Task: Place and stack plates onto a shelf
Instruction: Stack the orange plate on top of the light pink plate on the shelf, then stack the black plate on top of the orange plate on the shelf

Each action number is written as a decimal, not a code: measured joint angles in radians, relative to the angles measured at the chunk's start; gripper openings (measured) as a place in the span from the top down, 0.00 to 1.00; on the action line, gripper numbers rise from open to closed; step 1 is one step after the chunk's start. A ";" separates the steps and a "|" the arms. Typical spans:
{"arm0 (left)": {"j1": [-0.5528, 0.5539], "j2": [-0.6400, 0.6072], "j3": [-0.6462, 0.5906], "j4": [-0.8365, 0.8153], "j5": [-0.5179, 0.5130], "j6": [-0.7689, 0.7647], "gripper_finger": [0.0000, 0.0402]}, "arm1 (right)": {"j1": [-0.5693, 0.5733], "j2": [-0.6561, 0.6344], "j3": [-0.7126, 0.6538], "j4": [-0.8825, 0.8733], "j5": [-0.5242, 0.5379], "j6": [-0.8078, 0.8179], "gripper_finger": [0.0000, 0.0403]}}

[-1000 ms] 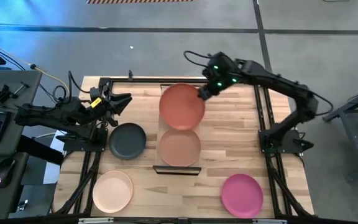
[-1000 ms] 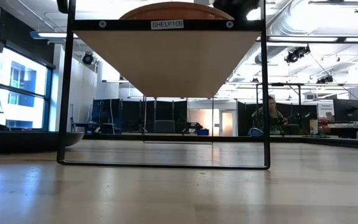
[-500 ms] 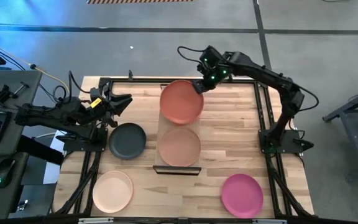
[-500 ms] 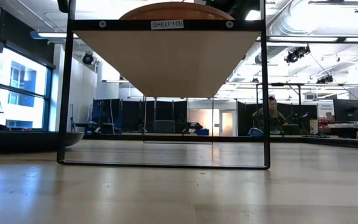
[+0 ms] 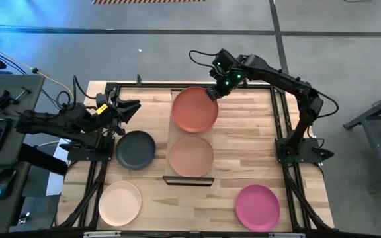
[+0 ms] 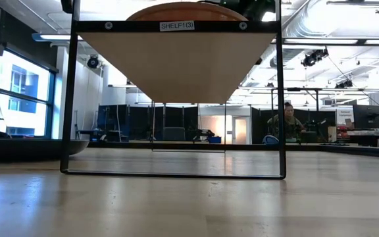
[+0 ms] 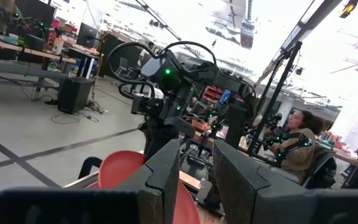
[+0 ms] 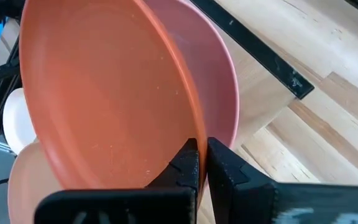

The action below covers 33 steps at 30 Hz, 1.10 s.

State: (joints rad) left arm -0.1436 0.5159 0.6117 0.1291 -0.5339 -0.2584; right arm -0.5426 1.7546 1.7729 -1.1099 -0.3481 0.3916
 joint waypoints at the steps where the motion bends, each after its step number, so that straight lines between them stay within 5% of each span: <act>1: 0.000 0.000 0.000 0.000 0.000 0.000 0.79 | 0.000 0.000 0.000 0.000 0.000 0.000 1.00; 8: 0.000 0.000 0.000 0.005 0.000 0.000 0.79 | 0.000 0.000 0.000 0.010 -0.002 -0.015 0.95; 22: 0.000 0.000 0.000 0.005 0.000 0.000 0.79 | -0.005 -0.005 0.000 0.045 -0.003 -0.037 0.50; 33: 0.000 0.000 0.000 0.005 0.000 0.000 0.79 | -0.012 -0.113 -0.001 0.015 0.034 -0.173 0.45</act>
State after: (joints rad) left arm -0.1440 0.5159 0.6117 0.1337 -0.5343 -0.2584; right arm -0.5544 1.6417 1.7721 -1.0945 -0.3144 0.2182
